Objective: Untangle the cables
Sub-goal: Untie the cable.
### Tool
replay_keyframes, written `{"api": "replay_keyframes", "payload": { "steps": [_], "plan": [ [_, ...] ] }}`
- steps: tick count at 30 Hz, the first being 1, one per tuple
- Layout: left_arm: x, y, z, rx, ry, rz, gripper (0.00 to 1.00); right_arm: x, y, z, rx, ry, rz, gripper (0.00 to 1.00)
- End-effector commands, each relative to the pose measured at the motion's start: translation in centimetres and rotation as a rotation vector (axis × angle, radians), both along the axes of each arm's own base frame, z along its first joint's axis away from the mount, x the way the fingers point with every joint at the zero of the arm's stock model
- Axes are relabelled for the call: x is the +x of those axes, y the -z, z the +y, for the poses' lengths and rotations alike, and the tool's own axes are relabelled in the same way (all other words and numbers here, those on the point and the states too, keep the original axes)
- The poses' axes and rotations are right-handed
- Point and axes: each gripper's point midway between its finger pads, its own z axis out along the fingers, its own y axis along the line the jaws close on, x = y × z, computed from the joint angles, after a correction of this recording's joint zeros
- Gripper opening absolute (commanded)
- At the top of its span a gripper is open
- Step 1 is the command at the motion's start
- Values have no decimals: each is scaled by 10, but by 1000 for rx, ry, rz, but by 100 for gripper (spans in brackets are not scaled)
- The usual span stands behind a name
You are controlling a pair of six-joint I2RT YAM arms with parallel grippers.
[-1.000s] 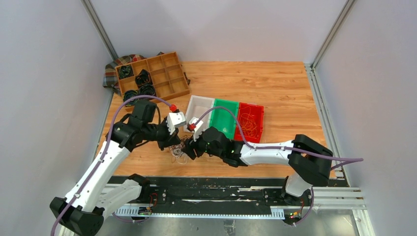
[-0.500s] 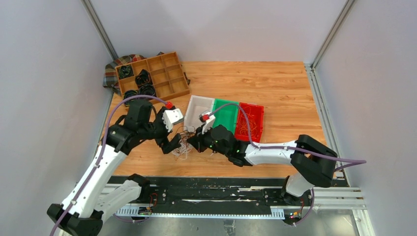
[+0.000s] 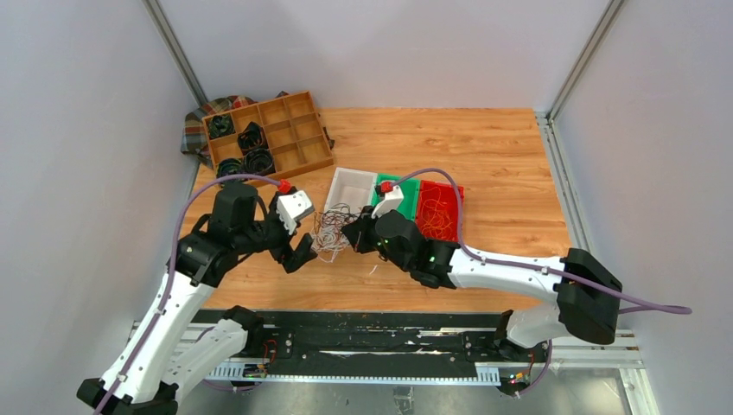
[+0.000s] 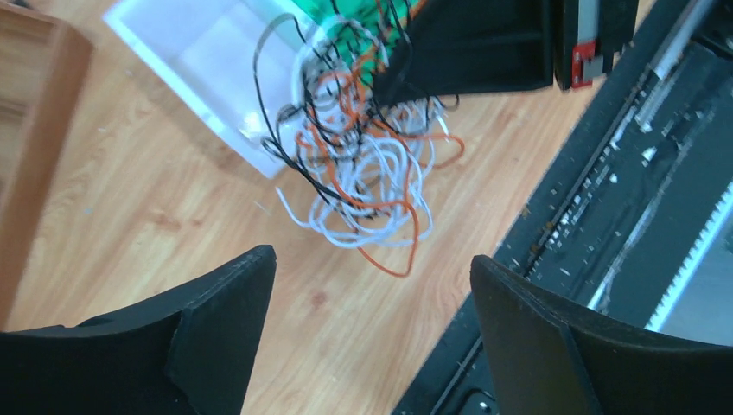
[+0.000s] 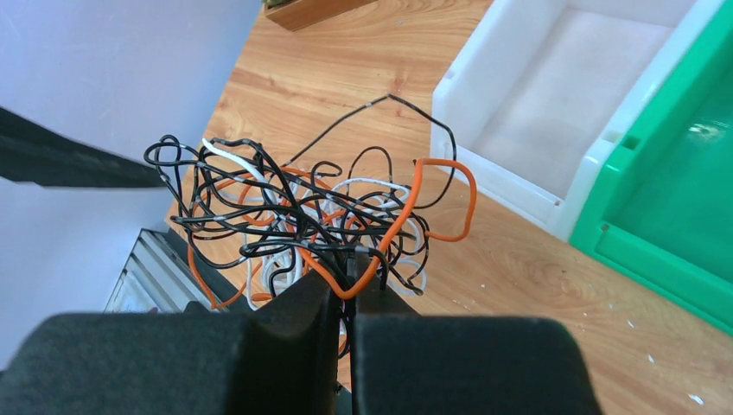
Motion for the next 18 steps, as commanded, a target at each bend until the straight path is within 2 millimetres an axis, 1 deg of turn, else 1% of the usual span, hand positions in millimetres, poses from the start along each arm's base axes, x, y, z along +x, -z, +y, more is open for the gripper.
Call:
{"api": "replay_keyframes", "payload": {
  "steps": [1, 3, 5, 8, 10, 11, 13, 16, 18],
  "plan": [
    [-19, 17, -9, -22, 97, 74, 86, 2, -19, -13, -1, 115, 24, 1],
    [-20, 24, -9, -8, 111, 78, 86, 0, -27, -11, 6, 108, 23, 1],
    [-13, 28, -5, 22, 97, 63, 85, -2, -31, -8, 15, 102, 27, 1],
    [-3, 26, -3, 39, 79, 23, 83, -5, -35, -4, 21, 96, 33, 1],
    [1, 25, -5, 30, 73, 15, 80, -7, -37, 0, 26, 83, 33, 1],
    [4, 25, -5, 31, 63, 10, 76, -8, -37, 2, 26, 77, 34, 1],
    [10, 26, -4, 43, 52, -1, 65, -10, -37, 4, 24, 69, 36, 1],
    [14, 27, 1, 79, 43, -30, 44, -10, -36, -1, 23, 79, 35, 1],
    [16, 28, 6, 101, 35, -51, 34, -10, -35, -6, 25, 90, 34, 1]
  ]
}}
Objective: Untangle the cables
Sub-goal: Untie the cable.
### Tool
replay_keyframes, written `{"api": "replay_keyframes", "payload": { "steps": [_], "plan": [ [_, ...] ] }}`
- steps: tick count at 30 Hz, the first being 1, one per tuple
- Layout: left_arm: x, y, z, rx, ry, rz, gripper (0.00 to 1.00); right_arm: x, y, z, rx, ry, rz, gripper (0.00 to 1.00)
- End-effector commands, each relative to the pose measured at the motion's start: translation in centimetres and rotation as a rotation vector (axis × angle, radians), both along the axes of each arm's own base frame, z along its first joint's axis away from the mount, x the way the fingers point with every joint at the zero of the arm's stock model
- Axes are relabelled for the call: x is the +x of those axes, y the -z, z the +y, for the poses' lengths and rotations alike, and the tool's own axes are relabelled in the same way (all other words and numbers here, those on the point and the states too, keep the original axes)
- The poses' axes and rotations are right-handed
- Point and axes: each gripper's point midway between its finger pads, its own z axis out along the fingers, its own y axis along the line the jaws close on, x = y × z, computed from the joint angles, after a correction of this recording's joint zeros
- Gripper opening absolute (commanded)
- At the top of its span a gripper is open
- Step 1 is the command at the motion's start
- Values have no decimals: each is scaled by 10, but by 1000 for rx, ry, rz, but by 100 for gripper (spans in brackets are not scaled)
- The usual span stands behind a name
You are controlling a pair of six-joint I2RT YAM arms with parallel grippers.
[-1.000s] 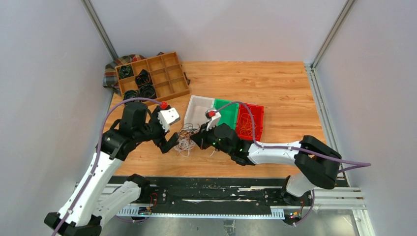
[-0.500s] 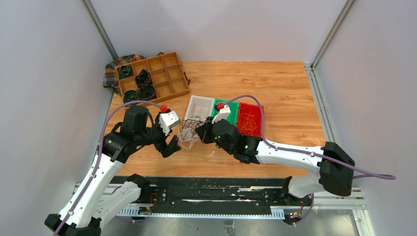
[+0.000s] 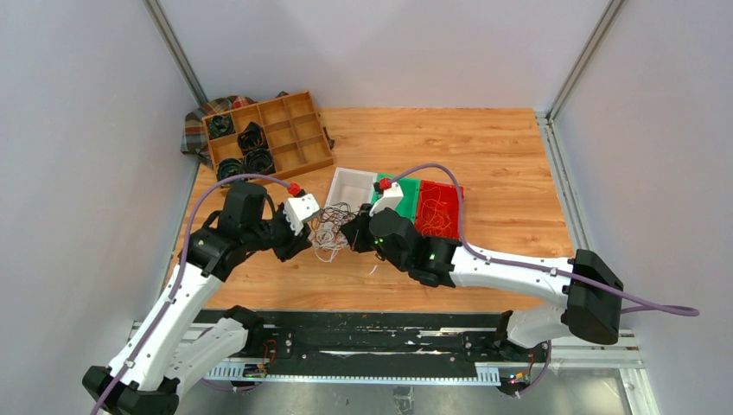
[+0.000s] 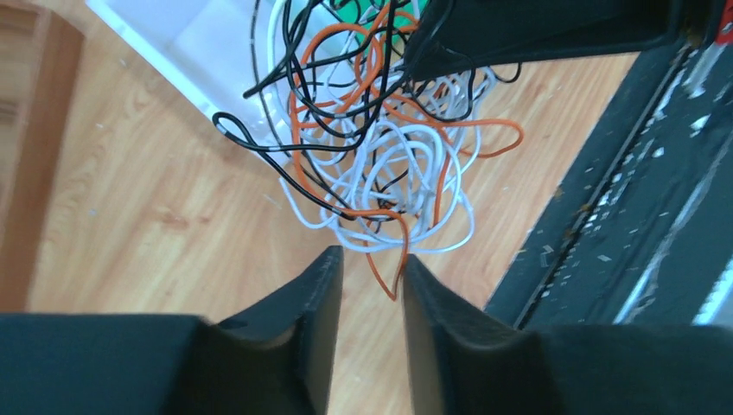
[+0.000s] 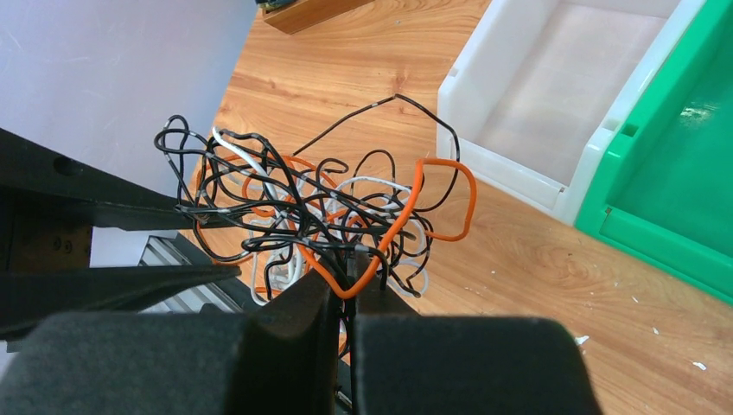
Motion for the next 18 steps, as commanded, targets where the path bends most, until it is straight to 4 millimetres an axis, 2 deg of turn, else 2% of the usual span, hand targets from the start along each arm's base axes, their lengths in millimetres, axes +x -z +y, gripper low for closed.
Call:
{"api": "replay_keyframes", "payload": {
  "steps": [1, 6, 11, 15, 18],
  "plan": [
    [12, 0, 9, 45, -22, -78, 30, -2, -16, -6, 48, 36, -10, 1],
    [19, -4, 19, 88, -67, -116, 14, 0, -14, -13, 48, 59, -20, 1],
    [29, -20, 26, 105, -117, -175, 4, -1, -6, -20, 35, 67, -21, 1],
    [33, -38, 30, 95, -145, -222, 1, -4, 5, -25, 24, 62, -10, 1],
    [30, -45, 26, 69, -134, -226, 1, -6, 9, -27, 22, 56, -5, 1]
  ]
}}
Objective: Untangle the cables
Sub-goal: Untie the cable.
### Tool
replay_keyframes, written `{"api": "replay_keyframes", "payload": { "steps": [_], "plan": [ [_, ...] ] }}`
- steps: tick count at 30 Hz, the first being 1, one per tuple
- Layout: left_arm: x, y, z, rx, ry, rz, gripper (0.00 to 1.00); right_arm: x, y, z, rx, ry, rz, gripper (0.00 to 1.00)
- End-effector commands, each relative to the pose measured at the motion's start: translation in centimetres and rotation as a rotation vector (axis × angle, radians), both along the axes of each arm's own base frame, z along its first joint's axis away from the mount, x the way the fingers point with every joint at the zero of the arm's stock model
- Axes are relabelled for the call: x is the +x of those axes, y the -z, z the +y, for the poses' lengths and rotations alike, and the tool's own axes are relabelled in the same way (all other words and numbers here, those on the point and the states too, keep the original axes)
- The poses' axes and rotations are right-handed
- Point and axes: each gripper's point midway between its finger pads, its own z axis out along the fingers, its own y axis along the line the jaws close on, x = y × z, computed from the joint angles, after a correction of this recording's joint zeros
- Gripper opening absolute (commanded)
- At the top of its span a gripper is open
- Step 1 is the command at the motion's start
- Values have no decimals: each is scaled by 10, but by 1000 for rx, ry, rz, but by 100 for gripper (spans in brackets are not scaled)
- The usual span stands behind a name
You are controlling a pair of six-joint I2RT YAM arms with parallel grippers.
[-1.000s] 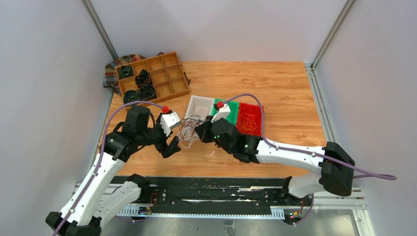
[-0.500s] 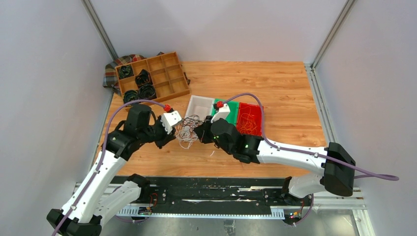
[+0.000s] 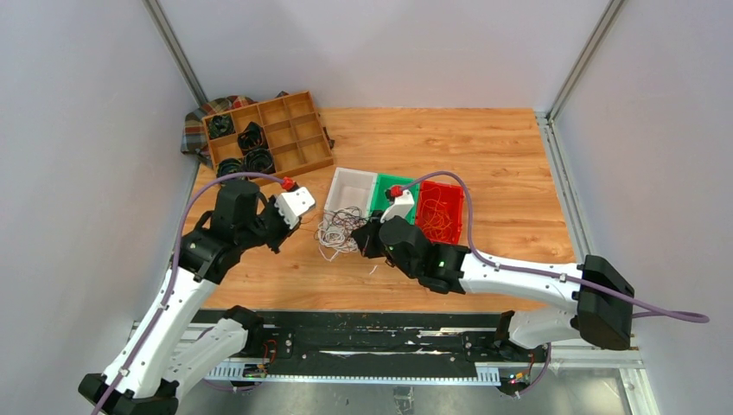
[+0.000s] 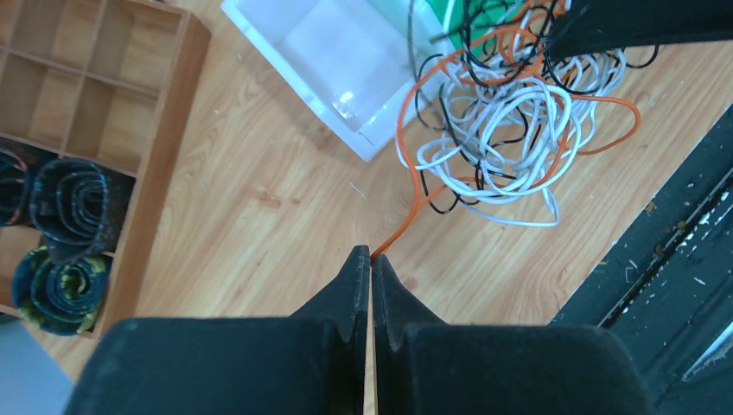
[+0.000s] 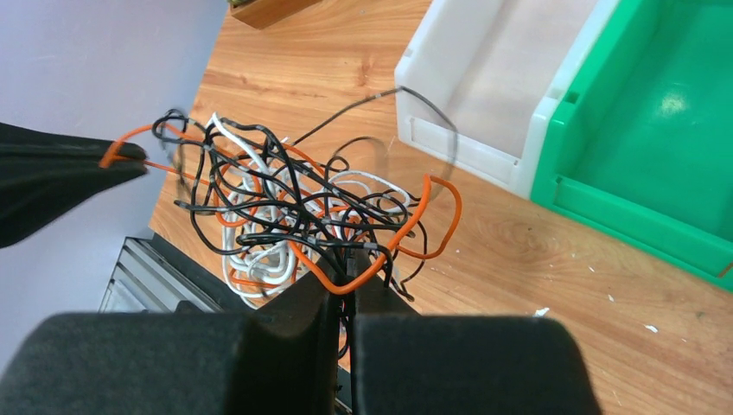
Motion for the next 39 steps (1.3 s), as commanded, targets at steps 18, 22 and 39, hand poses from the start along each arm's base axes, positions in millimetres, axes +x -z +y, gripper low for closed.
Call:
{"api": "replay_keyframes", "payload": {
  "steps": [18, 22, 39],
  "plan": [
    [19, -83, 13, -49, -100, -240, 1, -19, 34, -20, -119, -166, -54, 57],
    [8, -83, 5, -61, -30, -215, 0, -16, 5, -24, -119, -198, -166, 60],
    [-26, -95, -15, -123, 133, -121, 0, -15, -107, 68, 6, -484, -576, 63]
  ]
}}
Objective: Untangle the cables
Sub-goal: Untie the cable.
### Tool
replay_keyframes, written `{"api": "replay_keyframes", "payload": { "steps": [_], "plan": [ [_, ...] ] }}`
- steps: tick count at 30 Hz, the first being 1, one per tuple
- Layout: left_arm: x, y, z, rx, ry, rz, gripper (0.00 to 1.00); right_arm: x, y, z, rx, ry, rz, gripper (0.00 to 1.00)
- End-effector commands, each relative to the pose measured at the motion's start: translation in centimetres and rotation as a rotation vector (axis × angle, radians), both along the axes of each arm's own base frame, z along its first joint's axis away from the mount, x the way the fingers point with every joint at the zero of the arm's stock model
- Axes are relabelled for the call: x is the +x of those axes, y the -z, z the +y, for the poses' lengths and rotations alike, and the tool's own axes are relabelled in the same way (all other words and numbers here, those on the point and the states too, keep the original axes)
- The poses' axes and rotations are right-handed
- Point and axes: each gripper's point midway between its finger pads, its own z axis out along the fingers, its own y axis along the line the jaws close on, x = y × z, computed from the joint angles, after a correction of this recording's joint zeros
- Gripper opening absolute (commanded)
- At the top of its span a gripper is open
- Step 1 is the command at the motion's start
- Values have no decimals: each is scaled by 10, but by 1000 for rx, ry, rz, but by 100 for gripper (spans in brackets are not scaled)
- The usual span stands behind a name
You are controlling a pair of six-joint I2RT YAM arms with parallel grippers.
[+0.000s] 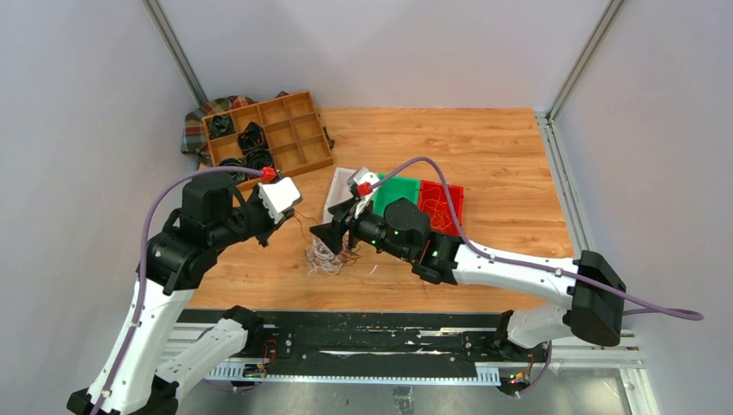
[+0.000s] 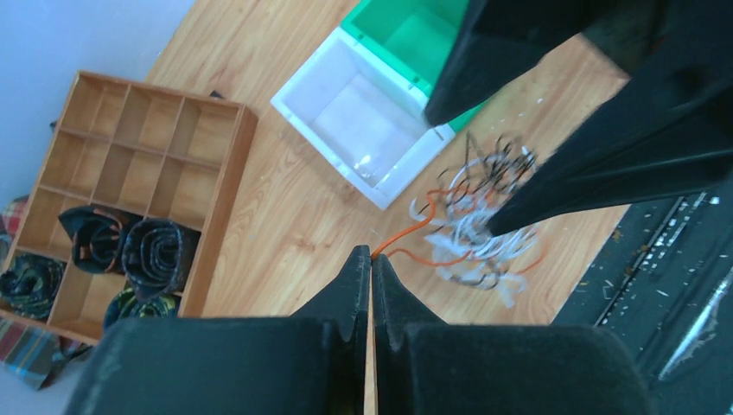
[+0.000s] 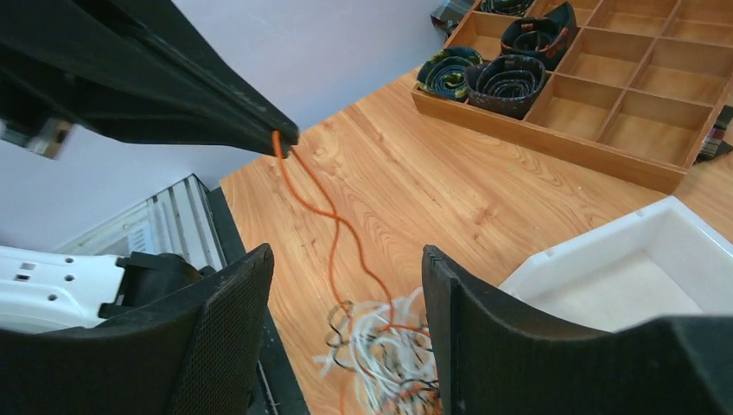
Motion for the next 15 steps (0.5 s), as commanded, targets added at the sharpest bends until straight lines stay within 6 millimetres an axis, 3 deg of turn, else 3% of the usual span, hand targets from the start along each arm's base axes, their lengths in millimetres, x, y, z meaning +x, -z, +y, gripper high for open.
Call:
{"api": "replay_keyframes", "payload": {
  "steps": [1, 7, 15],
  "plan": [
    [-16, -11, -13, -53, 86, 27, 0, 6, -12, 15, 3, -30, -82, 63],
    [-24, -16, -23, -105, 129, 66, 1, 8, -4, 32, -3, -48, -71, 61],
    [-32, -24, -25, -112, 166, 73, 0, 22, 3, 32, -10, 24, -65, 58]
  ]
}}
